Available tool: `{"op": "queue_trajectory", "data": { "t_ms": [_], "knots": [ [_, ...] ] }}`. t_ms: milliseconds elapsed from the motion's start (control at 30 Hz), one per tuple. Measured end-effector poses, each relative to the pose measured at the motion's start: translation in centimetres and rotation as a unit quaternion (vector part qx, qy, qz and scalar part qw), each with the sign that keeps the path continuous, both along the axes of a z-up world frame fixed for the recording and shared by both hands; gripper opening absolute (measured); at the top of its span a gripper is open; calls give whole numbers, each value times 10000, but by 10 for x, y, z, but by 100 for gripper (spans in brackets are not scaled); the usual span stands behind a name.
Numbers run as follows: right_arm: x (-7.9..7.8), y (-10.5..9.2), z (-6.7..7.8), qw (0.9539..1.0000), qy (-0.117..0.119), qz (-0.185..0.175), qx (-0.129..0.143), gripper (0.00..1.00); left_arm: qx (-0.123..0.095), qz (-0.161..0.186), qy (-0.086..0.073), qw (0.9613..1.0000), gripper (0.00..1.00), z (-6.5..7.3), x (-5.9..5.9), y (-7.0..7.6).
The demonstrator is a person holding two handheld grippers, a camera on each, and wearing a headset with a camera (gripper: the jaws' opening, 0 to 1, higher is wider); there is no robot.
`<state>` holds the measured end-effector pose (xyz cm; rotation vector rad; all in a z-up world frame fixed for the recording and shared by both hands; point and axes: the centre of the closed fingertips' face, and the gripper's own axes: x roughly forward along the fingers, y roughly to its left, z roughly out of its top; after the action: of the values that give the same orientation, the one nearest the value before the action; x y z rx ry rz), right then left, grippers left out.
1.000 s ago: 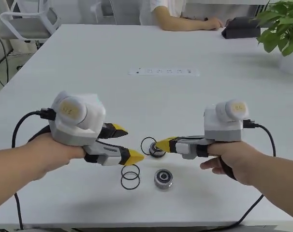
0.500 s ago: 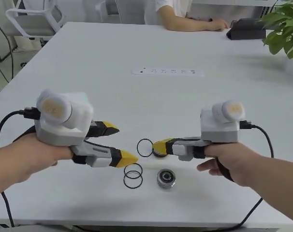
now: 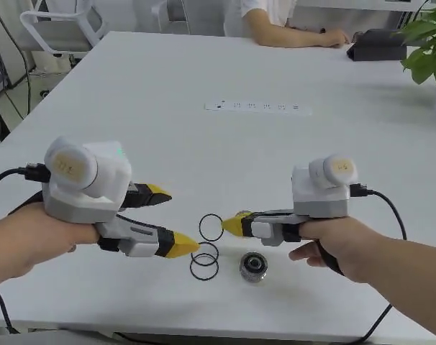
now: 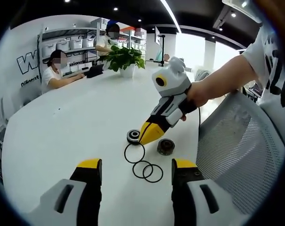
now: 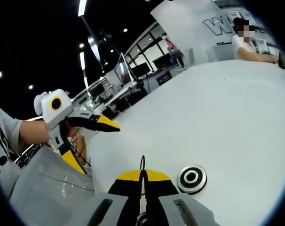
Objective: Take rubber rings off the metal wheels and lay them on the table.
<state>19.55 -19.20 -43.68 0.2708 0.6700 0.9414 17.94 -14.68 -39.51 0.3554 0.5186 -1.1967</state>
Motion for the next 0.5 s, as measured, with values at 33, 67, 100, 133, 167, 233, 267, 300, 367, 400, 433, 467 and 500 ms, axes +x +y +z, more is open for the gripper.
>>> {"op": "queue_trajectory", "data": {
  "t_ms": [33,67,100,133,167,233,267,300,367,400,433,467,500],
  "knots": [
    [0,1,-1,10000,2,13,-9,0,4,2,0,10000,57,0,0,1],
    [0,2,-2,10000,7,20,-15,0,11,5,-1,10000,57,0,0,1],
    [0,3,-2,10000,20,34,-19,0,18,7,-4,10000,57,0,0,2],
    [0,4,-3,10000,35,41,-23,0,21,12,-4,10000,58,-1,0,3],
    [0,4,-5,10000,61,55,-36,0,25,19,-5,10000,58,-1,0,4],
    [0,6,-7,9999,55,71,-63,0,35,27,-12,10000,58,0,0,5],
    [0,6,-8,9999,63,79,-66,0,35,33,-12,10000,58,0,0,6],
    [0,7,-8,9999,76,84,-68,0,34,35,-11,10000,58,0,0,6],
    [0,9,-10,9999,100,96,-88,0,30,54,-10,10000,58,0,1,8],
    [0,10,-11,9998,108,102,-94,0,36,59,-11,10000,58,0,1,9],
    [0,11,-12,9998,115,112,-102,0,46,61,-11,10000,58,-1,1,10],
    [0,12,-13,9998,120,122,-108,0,53,64,-11,10000,58,-1,1,11],
    [0,13,-14,9998,129,130,-118,0,58,65,-13,10000,58,-1,1,11]
  ]
}}
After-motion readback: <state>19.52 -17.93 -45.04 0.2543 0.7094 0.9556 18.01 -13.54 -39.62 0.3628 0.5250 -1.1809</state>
